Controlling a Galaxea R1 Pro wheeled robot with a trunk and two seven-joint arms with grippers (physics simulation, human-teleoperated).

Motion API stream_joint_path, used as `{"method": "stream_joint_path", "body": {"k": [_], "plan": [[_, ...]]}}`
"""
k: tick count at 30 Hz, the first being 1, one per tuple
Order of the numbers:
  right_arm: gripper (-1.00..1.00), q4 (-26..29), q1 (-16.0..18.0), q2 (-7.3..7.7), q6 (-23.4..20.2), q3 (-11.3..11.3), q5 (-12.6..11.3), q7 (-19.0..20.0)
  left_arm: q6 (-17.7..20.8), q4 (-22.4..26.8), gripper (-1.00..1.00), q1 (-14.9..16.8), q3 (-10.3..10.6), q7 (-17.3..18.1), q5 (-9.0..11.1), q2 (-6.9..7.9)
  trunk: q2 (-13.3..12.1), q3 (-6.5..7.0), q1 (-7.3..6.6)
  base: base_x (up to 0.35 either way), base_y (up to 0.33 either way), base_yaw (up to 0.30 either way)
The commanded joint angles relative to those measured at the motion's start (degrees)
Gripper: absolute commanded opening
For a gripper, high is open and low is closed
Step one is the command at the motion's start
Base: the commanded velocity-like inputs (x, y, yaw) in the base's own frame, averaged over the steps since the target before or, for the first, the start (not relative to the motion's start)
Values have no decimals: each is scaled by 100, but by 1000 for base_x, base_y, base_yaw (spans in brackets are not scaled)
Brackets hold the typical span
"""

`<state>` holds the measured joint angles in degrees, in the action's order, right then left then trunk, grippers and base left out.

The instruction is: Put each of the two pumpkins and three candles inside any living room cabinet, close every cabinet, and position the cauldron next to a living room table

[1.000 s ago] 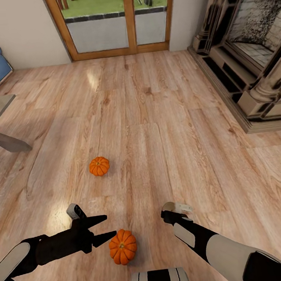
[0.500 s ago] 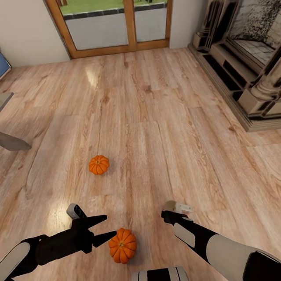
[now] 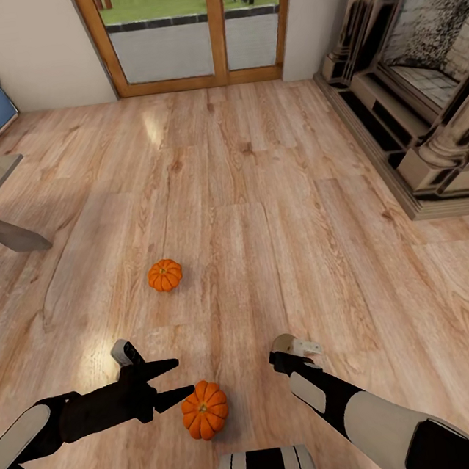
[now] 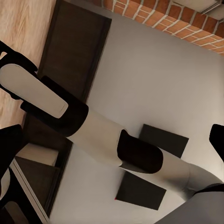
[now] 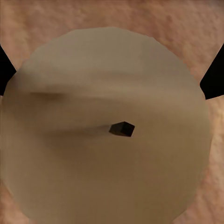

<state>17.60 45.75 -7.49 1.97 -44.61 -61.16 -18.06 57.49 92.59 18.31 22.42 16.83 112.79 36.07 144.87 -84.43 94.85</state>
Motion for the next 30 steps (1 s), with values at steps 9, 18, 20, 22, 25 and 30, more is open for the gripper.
{"method": "stream_joint_path", "body": {"k": [9,18,20,22,25,30], "plan": [[-100,4,4,2,23,-48,-63,-31,-1,-4,100,5,17,58,-38,5,2,-3,-1,0,0,0],[-100,6,4,2,23,-48,-63,-31,-1,-4,100,5,17,58,-38,5,2,-3,-1,0,0,0],[-100,6,4,2,23,-48,-63,-31,-1,-5,100,5,17,58,-38,5,2,-3,-1,0,0,0],[-100,6,4,2,23,-48,-63,-31,-1,-5,100,5,17,58,-38,5,2,-3,-1,0,0,0],[-100,5,4,2,23,-48,-63,-31,-1,-8,100,5,17,58,-38,5,2,-3,-1,0,0,0],[-100,5,4,2,23,-48,-63,-31,-1,-12,100,5,17,58,-38,5,-2,63,-9,0,0,0]]}}
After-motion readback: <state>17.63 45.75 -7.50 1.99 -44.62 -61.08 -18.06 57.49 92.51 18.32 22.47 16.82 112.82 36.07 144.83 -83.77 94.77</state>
